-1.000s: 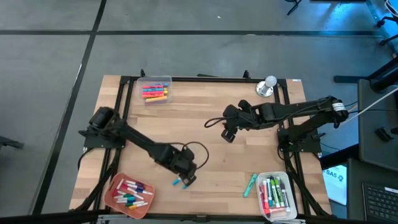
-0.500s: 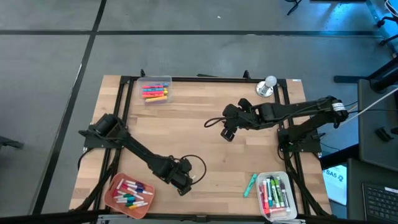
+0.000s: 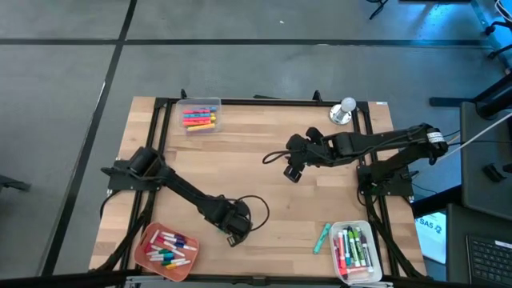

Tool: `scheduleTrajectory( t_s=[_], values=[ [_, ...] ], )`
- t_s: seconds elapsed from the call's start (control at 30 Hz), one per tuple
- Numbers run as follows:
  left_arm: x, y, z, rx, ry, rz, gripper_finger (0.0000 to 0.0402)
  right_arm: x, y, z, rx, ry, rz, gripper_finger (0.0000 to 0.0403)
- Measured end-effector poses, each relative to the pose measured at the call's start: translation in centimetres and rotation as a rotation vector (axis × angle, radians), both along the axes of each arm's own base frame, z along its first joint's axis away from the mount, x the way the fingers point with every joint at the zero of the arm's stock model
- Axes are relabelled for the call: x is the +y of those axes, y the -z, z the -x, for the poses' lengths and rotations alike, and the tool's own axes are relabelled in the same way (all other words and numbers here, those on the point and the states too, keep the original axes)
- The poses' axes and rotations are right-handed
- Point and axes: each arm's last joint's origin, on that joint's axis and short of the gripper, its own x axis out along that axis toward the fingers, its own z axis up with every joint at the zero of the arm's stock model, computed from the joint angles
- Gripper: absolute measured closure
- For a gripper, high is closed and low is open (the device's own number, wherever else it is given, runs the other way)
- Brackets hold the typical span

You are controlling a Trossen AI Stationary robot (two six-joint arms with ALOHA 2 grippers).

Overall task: Pick & Place Markers
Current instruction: Put the bottom center pitch blue pen into the orange bin

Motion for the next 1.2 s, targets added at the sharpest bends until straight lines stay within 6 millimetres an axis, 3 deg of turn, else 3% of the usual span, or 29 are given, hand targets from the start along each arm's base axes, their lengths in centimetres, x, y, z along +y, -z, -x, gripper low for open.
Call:
scheduleTrajectory(
  t_s=[0.13,0.2,0.27,0.43,0.5,0.67,0.8,0.9,1.03,1.2],
  values=[
    [2.4,-2.3,1.6,0.125,0.015,-0.006,0.0375,0.0,0.0,0.0,-0.01,0.018,-0.015,0.0242],
    [3.2,-5.4,1.9,0.06,0.008,0.03,0.0371,0.0,0.0,-0.1,-0.021,0.024,-0.024,0.0242],
    [4.1,-8.2,3.9,0.11,0.038,0.017,0.0371,0.1,-0.1,-0.3,-0.047,0.028,-0.045,0.0242],
    [3.1,-14.2,8.0,0.014,0.219,0.183,0.0374,0.1,-0.5,-0.7,-0.117,0.038,-0.074,0.0242],
    [2.1,-15.3,9.5,-0.022,0.284,0.231,0.0368,0.2,-0.6,-0.9,-0.142,0.037,-0.08,0.0242],
    [-1.4,-15.5,12.0,-0.048,0.446,0.327,0.0344,0.2,-1.0,-1.3,-0.198,0.04,-0.087,0.0242],
    [-4.6,-13.0,13.1,-0.034,0.512,0.441,0.0329,0.2,-1.0,-1.3,-0.205,0.045,-0.092,0.0242],
    [-5.7,-11.2,13.7,-0.008,0.495,0.45,0.0312,0.2,-1.0,-1.3,-0.209,0.052,-0.098,0.0242],
    [-4.9,-10.4,13.1,0.013,0.375,0.421,0.0282,0.2,-1.0,-1.3,-0.209,0.052,-0.097,0.0242],
    [-1.9,-11.1,10.6,-0.122,0.214,0.291,0.0262,0.2,-1.2,-1.5,-0.223,0.034,-0.083,0.0242]
  ],
)
